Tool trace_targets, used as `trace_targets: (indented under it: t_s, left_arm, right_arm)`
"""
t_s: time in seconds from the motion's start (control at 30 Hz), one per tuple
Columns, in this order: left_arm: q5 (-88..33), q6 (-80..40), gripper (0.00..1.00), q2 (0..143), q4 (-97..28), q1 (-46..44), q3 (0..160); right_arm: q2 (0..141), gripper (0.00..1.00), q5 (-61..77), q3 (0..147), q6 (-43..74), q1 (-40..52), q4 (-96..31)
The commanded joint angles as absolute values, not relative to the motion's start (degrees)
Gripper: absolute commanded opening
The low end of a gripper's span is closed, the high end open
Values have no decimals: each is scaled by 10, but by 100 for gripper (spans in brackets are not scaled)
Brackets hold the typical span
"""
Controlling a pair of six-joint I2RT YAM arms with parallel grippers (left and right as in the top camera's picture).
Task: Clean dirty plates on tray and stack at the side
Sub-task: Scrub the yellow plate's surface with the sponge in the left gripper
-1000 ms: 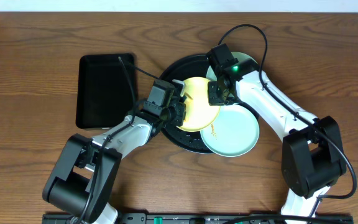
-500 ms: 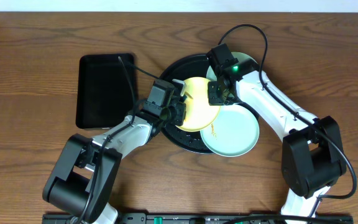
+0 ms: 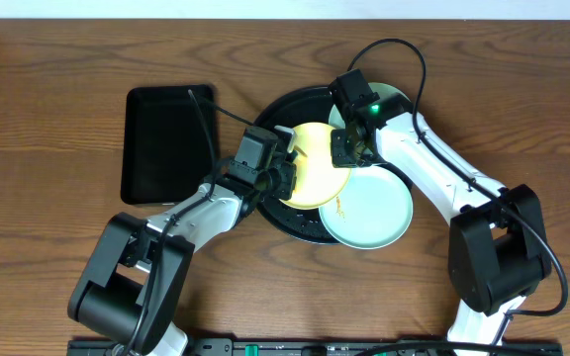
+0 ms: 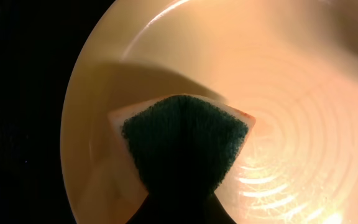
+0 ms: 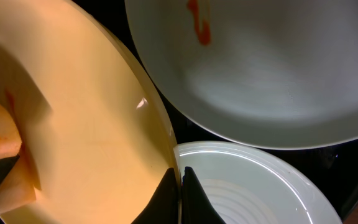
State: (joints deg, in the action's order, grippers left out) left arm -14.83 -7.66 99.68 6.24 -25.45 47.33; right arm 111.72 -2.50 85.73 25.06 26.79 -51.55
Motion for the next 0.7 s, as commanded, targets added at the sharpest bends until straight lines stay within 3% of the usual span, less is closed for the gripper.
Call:
trace_targets:
  t_s: [0.0,0.67]
  left_arm:
    - [-142,-72,8,1017,69,-255,466]
    - [-123,-76,8,1028,111,-254,466]
  right_arm:
    - [1117,1,-23,855,256,274,-514]
    - [1117,1,-23,855,252,274,-514]
